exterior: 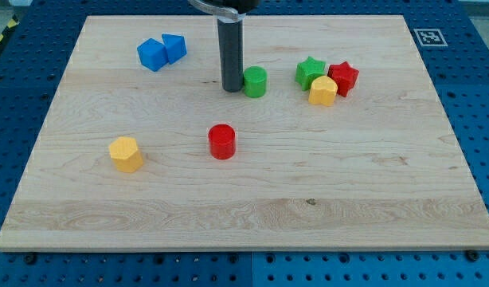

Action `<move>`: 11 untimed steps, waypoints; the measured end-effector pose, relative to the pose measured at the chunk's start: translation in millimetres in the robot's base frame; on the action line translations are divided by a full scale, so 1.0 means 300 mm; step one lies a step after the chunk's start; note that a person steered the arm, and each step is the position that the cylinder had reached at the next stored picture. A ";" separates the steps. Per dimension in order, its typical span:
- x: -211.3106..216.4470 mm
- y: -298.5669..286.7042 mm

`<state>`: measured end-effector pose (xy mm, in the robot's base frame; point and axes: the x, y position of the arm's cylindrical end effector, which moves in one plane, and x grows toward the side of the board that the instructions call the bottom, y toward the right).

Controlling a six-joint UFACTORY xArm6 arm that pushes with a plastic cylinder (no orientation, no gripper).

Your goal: Slide the green circle to the green star

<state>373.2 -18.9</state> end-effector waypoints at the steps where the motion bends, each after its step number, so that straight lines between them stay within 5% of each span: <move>1: 0.000 0.055; 11: -0.047 0.064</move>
<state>359.2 0.4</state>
